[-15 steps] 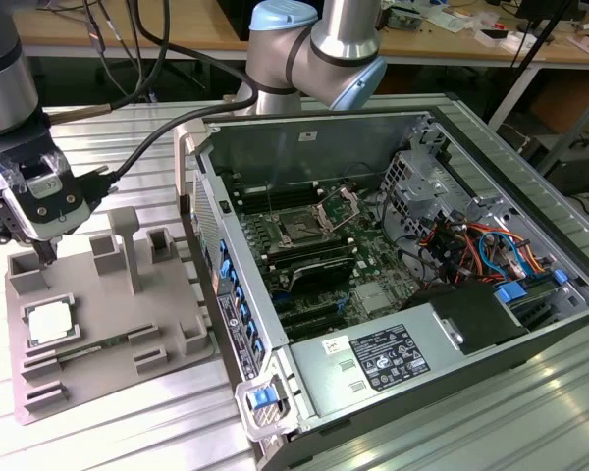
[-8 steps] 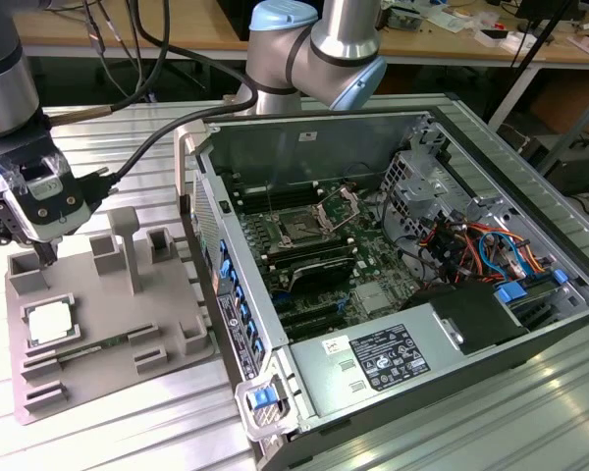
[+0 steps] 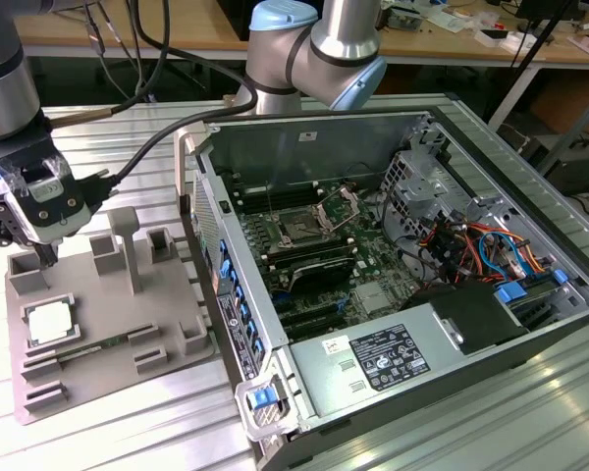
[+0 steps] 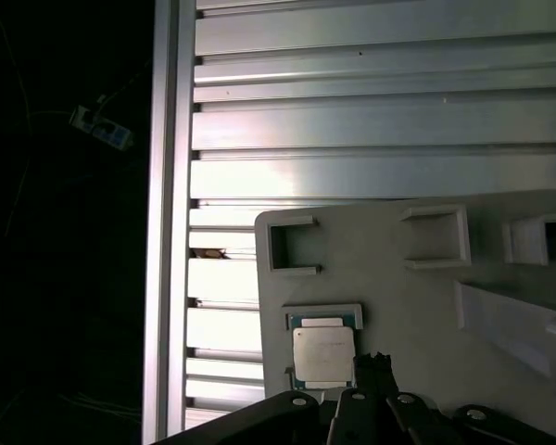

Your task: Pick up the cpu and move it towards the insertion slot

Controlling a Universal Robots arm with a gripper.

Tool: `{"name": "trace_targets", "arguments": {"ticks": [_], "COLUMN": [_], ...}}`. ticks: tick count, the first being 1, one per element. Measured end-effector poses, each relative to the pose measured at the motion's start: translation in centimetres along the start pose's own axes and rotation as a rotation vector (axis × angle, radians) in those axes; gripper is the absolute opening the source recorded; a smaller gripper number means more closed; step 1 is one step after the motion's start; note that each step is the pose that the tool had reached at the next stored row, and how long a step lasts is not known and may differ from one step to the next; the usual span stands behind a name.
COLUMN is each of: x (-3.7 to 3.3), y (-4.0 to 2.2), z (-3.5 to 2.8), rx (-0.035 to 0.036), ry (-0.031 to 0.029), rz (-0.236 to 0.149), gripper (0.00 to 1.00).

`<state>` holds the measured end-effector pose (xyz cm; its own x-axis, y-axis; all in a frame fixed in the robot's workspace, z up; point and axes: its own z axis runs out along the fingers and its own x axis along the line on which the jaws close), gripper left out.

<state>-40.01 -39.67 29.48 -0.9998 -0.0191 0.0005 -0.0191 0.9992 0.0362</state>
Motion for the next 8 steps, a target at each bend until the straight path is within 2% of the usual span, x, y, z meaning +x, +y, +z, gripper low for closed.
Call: {"name": "trace_targets", "arguments": {"ticks": [8], "x": [0.0], "y": [-0.01], "z": [0.17], "rx": [0.0], "ry": [0.0001], "rz": [0.0], "gripper": [0.11]}}
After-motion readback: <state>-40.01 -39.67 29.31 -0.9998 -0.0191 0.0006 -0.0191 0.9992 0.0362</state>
